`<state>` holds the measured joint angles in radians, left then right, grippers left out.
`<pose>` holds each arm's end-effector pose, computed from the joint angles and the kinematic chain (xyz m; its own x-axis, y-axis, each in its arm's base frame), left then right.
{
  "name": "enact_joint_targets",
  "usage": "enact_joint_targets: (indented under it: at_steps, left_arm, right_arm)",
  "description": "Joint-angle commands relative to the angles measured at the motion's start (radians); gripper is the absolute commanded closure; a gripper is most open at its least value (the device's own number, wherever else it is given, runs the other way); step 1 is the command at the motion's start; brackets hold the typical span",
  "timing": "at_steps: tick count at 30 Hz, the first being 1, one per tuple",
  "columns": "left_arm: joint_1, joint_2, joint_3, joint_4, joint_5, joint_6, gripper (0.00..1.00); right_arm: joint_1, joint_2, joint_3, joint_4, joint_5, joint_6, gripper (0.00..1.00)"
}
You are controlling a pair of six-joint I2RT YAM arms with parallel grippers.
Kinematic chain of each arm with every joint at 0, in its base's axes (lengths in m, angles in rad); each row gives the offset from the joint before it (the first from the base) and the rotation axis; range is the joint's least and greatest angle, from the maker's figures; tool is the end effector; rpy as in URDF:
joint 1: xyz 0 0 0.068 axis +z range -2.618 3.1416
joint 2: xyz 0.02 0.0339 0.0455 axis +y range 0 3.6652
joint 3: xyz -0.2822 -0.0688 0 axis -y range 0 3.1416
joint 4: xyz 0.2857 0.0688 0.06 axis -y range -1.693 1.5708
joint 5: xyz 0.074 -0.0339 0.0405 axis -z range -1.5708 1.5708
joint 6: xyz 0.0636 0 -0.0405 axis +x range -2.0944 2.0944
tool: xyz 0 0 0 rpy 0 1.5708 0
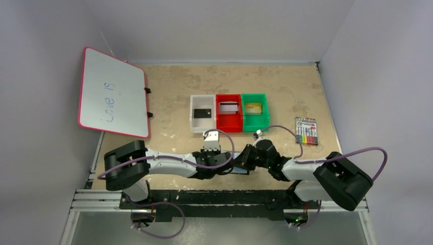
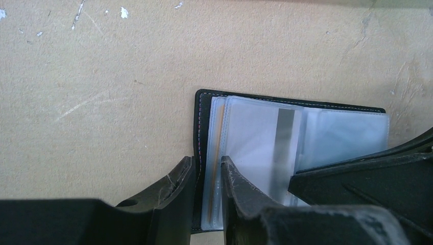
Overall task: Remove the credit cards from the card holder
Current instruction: Remove the credit card from the card holder.
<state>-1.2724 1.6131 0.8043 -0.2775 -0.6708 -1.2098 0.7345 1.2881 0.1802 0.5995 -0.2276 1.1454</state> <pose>0.1349 -0.3040 0.1206 -0.7127 -0.1756 -0.6791 -0.0090 0.9704 -0.2415 0.1695 0.1724 0.0895 -0.8771 0.4036 -0.2604 -0.0007 0.5410 0.8410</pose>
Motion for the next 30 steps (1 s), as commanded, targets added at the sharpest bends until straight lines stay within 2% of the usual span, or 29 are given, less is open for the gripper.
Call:
enact_joint_targets:
  at_steps: [1,8,12,19,25,30]
  left_arm:
    - [-0.029,0.034,0.011,0.047,0.117,-0.008,0.95]
    - [-0.030,0.028,0.008,0.030,0.099,-0.029,0.97]
    - [-0.029,0.028,0.007,0.029,0.094,-0.036,0.97]
    - [-0.030,0.027,0.008,0.031,0.095,-0.038,0.98]
    - [-0.030,0.017,0.007,0.032,0.094,-0.037,0.99]
    - [-0.030,-0.006,-0.005,0.034,0.082,-0.047,0.99]
  right_arm:
    - [0.002,-0.014,-0.010,0.115,-0.027,0.043,0.84]
    - [0.000,-0.125,0.011,-0.058,0.053,0.029,0.79]
    - [0.000,-0.195,0.005,-0.097,0.064,0.031,0.78]
    - [0.000,-0.161,-0.008,-0.098,0.076,0.043,0.76]
    - [0.000,-0.074,-0.015,0.029,0.019,0.040,0.84]
    - [-0.001,-0.068,-0.028,0.057,0.034,0.050,0.97]
